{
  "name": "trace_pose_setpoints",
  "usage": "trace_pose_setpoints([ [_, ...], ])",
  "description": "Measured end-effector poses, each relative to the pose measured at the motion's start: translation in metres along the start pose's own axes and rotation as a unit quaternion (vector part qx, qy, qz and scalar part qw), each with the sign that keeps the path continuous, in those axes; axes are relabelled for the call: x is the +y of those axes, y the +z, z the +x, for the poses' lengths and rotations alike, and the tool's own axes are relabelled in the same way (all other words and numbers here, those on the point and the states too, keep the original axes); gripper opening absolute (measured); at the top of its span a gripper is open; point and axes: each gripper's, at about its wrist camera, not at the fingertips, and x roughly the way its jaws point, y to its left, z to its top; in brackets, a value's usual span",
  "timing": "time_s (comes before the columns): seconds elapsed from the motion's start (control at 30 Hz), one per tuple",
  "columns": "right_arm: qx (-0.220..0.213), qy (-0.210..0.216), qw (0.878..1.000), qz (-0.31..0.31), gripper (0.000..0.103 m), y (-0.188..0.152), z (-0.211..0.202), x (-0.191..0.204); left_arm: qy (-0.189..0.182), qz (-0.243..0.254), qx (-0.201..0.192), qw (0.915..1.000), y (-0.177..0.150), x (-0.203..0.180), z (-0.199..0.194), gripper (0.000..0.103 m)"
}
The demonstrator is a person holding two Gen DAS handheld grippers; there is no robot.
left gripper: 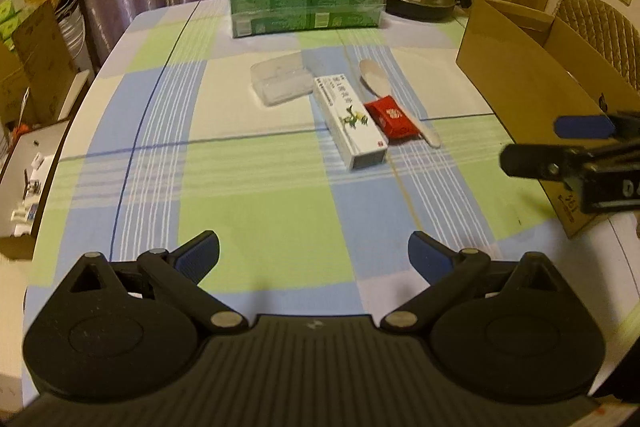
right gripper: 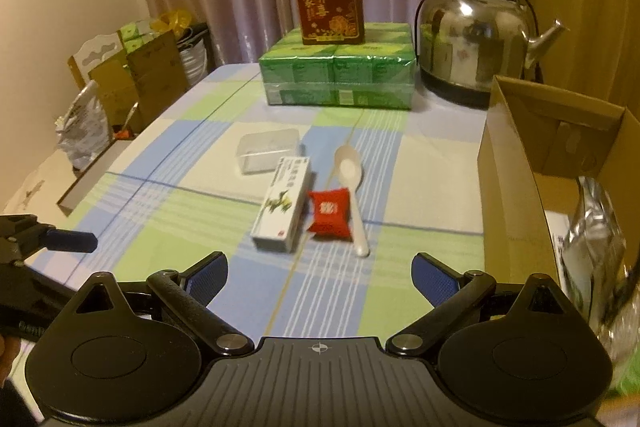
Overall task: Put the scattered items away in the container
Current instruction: 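Move both tools back over the table toward the spoon and candy, then lower the right tool onto the white plastic spoon and close it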
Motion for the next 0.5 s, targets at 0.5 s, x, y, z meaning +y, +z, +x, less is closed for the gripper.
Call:
trace_pose_setpoints([
  [0.5,0.016,-0.014,1.000,-0.013,0.054,0.017,0.073,-0.018,0.002,0.032,-0.014,0.9994,0.021,-0.008,0.057,0.098],
])
